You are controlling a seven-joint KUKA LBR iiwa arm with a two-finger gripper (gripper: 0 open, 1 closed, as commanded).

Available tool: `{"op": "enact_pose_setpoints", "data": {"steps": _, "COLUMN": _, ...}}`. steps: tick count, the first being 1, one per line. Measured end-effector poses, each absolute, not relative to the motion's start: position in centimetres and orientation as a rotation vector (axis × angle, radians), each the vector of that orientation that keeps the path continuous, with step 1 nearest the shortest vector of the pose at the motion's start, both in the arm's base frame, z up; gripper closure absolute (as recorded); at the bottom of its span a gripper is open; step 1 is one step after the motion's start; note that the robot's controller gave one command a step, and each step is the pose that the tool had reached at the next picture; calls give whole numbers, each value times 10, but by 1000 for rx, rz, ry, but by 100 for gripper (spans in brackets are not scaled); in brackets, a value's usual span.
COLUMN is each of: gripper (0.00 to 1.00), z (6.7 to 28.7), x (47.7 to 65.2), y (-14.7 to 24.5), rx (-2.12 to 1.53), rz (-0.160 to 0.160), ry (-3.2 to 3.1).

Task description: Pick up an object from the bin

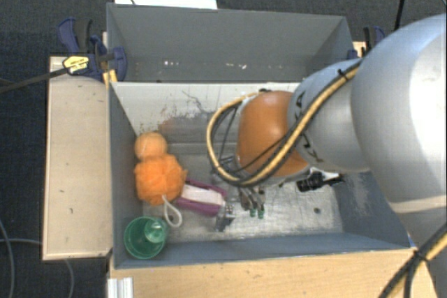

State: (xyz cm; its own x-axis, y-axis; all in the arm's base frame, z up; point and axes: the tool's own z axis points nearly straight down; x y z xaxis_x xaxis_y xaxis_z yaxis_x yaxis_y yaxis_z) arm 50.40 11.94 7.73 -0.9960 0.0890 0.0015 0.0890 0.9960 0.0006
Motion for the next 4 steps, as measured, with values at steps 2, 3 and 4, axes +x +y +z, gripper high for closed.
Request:
{"op": "enact_pose_setpoints", "data": {"steps": 2, "gripper": 100, "z": 73, "x": 485, "y": 147, "rx": -55, "rz": -3, "ry": -3152}}
{"op": "enact_pose_setpoints", "data": {"steps": 3, "gripper": 100, "z": 83, "x": 489, "y": 159, "rx": -40, "rz": 1, "ry": -3141}}
{"op": "enact_pose_setpoints", "data": {"steps": 4, "gripper": 100, "z": 264, "x": 500, "y": 107, "rx": -147, "rz": -2, "ry": -3147}}
